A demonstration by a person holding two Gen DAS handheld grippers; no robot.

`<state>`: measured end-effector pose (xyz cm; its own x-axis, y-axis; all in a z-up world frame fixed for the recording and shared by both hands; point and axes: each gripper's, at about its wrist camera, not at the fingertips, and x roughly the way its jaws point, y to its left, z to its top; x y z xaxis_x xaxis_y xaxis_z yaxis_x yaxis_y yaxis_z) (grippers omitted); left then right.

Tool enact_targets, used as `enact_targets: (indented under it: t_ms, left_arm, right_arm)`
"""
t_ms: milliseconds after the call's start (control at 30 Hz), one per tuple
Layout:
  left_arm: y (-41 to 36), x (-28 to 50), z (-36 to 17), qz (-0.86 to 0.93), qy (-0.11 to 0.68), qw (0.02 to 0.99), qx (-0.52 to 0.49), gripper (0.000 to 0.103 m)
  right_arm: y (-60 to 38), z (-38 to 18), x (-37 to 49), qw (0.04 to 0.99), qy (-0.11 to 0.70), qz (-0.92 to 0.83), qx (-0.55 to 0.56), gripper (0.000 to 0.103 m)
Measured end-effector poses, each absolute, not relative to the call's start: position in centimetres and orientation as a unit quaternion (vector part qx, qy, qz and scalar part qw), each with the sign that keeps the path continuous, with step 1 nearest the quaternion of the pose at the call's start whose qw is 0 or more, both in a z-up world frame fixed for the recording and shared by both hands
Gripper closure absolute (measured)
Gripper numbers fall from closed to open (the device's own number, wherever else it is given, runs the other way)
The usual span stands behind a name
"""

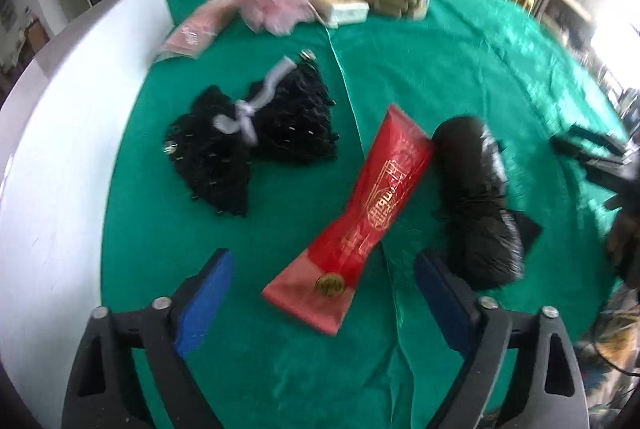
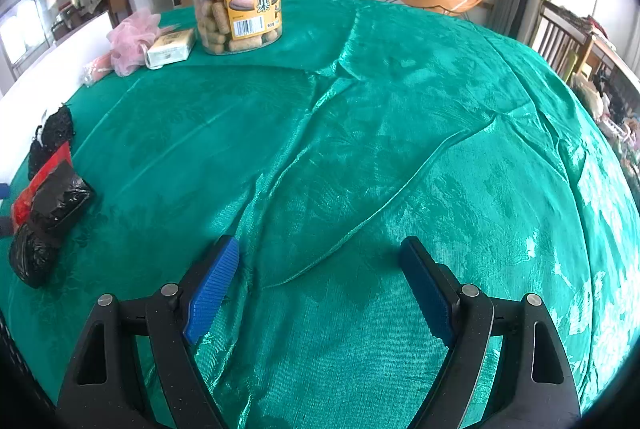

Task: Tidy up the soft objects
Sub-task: 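Move the left tool to the red packet while the right tool approaches the black bag roll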

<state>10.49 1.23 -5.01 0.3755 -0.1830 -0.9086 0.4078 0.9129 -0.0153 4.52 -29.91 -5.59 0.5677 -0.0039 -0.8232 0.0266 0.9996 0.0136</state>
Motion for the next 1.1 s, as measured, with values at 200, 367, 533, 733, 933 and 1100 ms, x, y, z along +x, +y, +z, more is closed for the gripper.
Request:
enact_targets:
  t_ms: [200,367,533,733,933,1100]
  left_arm:
    - [0.8,11.3,-5.9,-0.134,0.525,0.838,0.068,0.025]
    - [1.3,11.2,-6.3,-0.094,0.52,0.848,0.049,0.005]
    - [1.7,11.5,-6.7,-0.083,0.524,0.847,0.043,0.0]
    - [1.9,11.3,-6.6,-0.083,0.523,0.848,0.043,0.0]
    - [1.8,11.3,-6.7,-0.083,0.521,0.848,0.042,0.0]
    - [1.9,11.3,-6.7,-0.083,0.521,0.848,0.042,0.0]
  right_arm:
    - [-29.9,-5.6,4.4,0.886,0.464,-0.009,0.013,0.018]
    - [-29.9,-5.6,4.4,0.886,0.464,-0.009,0.012,0.018]
    - [-29.9,-5.6,4.4,0.886,0.464,-0.009,0.012,0.018]
    - [-29.9,-5.6,4.4,0.886,0.464,-0.009,0.012,0.018]
    - [-29.9,-5.6,4.3,0.885,0.466,-0.013,0.012,0.018]
    - [-29.2,-4.5,4.7,0.85,0.523,-0.031,0.057,0.017]
